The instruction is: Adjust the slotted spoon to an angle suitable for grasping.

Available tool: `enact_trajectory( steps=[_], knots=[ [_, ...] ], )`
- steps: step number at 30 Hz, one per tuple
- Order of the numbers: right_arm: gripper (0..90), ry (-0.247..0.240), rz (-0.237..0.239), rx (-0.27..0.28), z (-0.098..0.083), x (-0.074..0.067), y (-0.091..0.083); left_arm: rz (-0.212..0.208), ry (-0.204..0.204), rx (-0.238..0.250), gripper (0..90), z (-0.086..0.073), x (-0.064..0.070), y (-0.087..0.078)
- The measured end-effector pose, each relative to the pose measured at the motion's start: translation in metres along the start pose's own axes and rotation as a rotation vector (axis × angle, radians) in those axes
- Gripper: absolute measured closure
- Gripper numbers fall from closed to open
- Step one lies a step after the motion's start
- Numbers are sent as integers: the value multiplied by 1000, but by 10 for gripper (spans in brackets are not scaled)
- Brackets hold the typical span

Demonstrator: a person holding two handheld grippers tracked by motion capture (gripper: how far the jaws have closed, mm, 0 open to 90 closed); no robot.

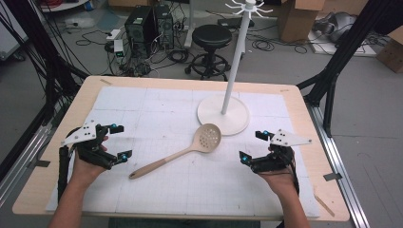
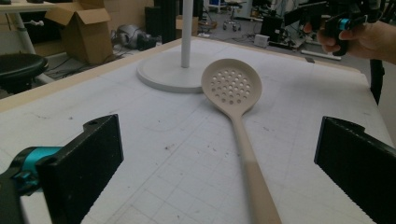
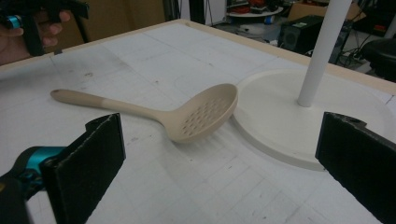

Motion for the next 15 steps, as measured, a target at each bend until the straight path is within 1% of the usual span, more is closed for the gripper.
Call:
enact_trajectory(
  steps=[3, 5, 6, 9, 15],
  knots=[
    [1, 4, 7, -9, -1, 1, 3, 2, 2, -18, 17, -1, 0, 1],
    [1, -3, 8, -13, -1, 1, 4, 7, 8, -27, 17, -2, 1, 2],
    [1, -7, 7, -14, -1, 0, 5, 5, 11, -25, 17, -1, 1, 2],
    [1, -11, 2, -22, -1, -1, 3, -8, 1, -15, 17, 0, 5, 3],
    [1, -9, -10, -18, 0, 0, 1, -23, 8, -40, 17, 3, 11, 12]
  ],
)
Point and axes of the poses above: each handheld gripper's, and its own axes: y roughly forward along the jaws, z roughly out of its top, x roughly to its right, the point moved 4 cm from there along y, roughly forward along the jaws, and after that the axes turned 11 degrees about -y, right-handed, at the moved point
